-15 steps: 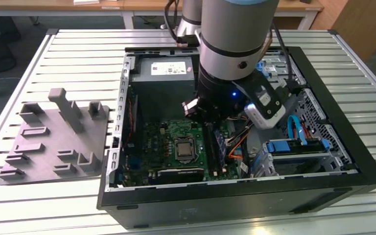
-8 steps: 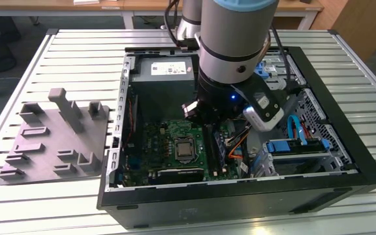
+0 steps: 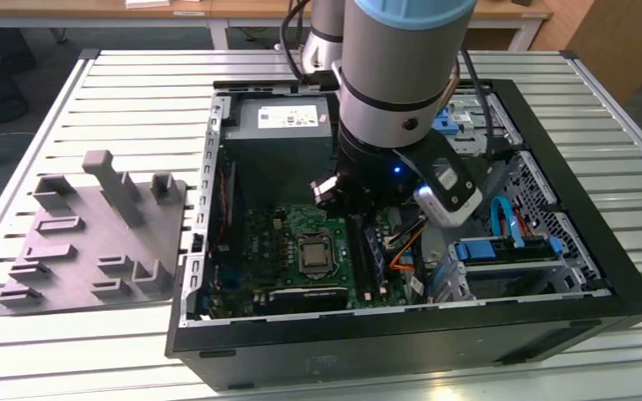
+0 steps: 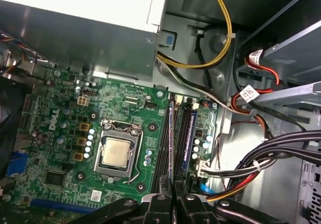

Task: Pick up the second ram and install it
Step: 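Insert the second ram into the second slot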

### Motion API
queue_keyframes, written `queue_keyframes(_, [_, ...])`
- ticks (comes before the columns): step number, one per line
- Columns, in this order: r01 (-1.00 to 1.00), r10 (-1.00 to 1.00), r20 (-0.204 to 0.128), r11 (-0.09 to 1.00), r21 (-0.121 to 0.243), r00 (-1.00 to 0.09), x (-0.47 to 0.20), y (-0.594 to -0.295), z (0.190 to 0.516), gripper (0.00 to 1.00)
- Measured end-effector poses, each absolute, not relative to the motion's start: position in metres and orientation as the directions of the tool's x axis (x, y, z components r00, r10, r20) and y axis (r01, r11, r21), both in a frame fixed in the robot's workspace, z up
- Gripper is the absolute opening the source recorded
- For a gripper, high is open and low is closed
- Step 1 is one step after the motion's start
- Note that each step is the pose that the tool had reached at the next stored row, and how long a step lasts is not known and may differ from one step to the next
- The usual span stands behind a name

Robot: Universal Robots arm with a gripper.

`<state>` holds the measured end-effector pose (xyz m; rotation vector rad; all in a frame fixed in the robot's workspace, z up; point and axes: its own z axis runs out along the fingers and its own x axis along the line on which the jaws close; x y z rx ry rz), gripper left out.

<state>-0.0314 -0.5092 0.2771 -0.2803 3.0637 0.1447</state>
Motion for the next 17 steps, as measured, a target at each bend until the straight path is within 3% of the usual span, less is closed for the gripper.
queue_keyframes(17, [-0.193,-0.187,-0.070,0.977,0.088,-0.980,-0.0316,-0.5091,0.2715,0.14])
